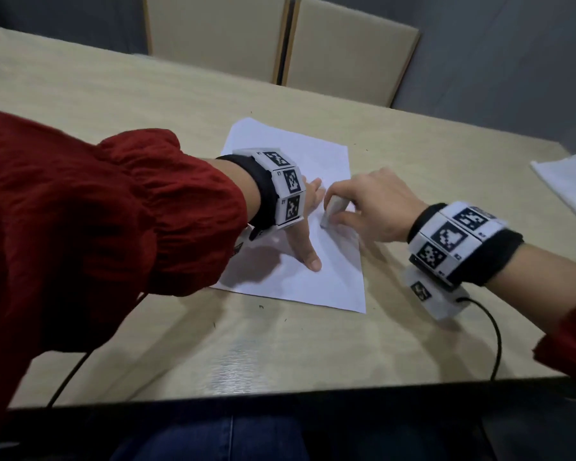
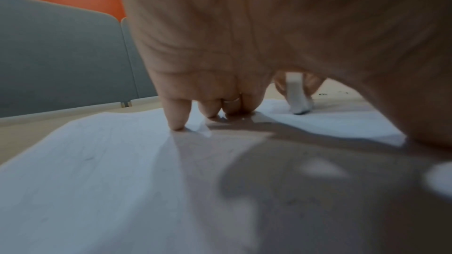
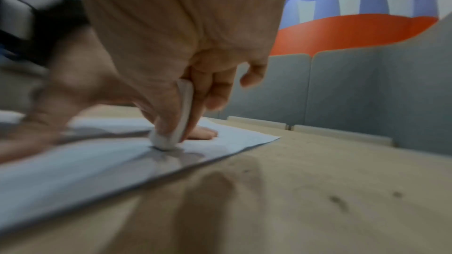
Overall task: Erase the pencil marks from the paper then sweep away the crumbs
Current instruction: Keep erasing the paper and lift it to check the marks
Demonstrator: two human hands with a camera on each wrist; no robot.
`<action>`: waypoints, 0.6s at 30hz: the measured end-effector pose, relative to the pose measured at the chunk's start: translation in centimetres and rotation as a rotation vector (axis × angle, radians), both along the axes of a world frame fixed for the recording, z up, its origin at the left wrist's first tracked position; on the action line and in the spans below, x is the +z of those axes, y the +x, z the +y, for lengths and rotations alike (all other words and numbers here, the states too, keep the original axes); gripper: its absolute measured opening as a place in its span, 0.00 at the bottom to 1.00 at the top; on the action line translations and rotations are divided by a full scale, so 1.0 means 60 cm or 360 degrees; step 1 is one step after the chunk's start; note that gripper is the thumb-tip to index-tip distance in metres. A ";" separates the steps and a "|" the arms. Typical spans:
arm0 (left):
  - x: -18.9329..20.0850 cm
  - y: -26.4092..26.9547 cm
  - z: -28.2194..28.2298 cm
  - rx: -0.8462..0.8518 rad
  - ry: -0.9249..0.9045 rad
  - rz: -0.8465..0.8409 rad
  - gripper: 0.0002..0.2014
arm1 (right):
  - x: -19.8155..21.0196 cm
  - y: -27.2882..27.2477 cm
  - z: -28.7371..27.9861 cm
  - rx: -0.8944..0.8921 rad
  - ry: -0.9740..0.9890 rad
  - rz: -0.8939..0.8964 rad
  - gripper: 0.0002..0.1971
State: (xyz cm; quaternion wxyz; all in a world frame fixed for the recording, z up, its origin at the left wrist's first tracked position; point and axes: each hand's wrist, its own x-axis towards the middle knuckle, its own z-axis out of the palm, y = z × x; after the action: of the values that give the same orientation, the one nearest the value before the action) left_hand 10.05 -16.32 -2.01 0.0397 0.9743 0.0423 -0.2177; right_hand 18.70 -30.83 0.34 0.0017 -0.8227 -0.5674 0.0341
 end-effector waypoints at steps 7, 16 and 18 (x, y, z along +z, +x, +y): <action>-0.009 0.003 0.005 0.0030 -0.0082 0.0000 0.71 | -0.002 -0.006 -0.005 -0.0020 0.0056 -0.0196 0.00; 0.000 0.002 -0.004 0.0022 0.0002 0.0020 0.69 | 0.009 0.007 0.020 -0.0106 0.0059 -0.0394 0.04; 0.001 0.004 -0.009 0.0030 0.0037 0.0046 0.69 | 0.005 -0.006 -0.013 -0.0025 0.0055 -0.0351 0.05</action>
State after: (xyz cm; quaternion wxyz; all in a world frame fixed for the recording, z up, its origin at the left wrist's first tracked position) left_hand 10.30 -16.84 -1.92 0.0297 0.9710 0.0546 -0.2310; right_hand 18.33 -31.60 0.66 -0.0465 -0.8258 -0.5580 -0.0665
